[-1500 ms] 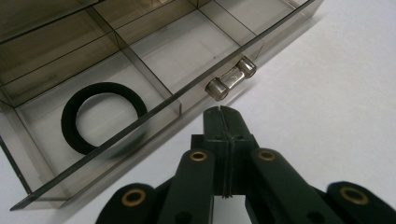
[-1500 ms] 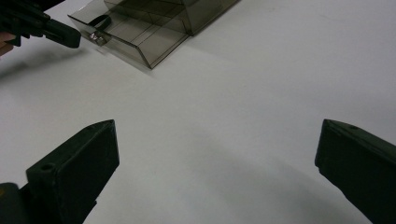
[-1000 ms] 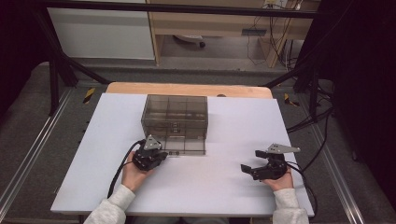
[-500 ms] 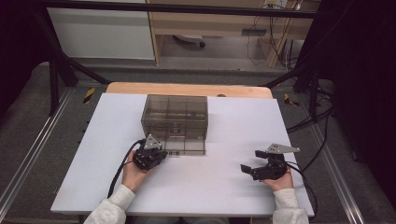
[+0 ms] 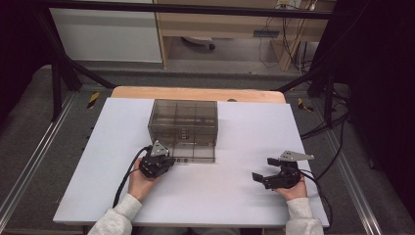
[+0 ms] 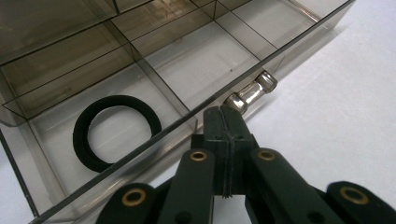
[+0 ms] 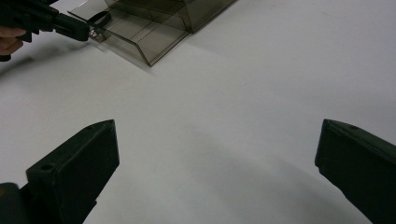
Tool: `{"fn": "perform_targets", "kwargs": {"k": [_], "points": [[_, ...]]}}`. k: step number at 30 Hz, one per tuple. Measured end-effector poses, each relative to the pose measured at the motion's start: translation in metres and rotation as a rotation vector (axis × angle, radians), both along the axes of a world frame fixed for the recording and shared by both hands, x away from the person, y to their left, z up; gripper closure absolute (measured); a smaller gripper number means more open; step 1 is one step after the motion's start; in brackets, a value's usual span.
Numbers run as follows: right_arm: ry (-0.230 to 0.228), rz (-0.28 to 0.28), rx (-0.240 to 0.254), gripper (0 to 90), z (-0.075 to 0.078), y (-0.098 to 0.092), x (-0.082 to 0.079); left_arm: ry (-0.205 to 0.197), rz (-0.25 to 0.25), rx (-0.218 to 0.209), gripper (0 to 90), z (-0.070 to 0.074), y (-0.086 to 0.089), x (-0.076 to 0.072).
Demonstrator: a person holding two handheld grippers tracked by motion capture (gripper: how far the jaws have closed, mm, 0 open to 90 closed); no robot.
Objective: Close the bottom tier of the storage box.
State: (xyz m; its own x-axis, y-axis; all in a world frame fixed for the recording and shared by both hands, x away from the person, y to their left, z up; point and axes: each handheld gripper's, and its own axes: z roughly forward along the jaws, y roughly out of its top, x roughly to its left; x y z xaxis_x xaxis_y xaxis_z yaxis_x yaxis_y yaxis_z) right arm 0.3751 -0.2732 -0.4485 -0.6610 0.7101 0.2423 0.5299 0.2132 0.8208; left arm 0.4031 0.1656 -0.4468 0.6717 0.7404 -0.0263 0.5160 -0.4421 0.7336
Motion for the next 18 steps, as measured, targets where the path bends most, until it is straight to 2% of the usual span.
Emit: {"fn": "perform_targets", "kwargs": {"k": [18], "points": [[0.002,-0.003,0.004,0.3,0.0005,-0.0002,-0.0003,-0.013,0.007,0.0,89.5,-0.0005,-0.0002,0.0013]]}}
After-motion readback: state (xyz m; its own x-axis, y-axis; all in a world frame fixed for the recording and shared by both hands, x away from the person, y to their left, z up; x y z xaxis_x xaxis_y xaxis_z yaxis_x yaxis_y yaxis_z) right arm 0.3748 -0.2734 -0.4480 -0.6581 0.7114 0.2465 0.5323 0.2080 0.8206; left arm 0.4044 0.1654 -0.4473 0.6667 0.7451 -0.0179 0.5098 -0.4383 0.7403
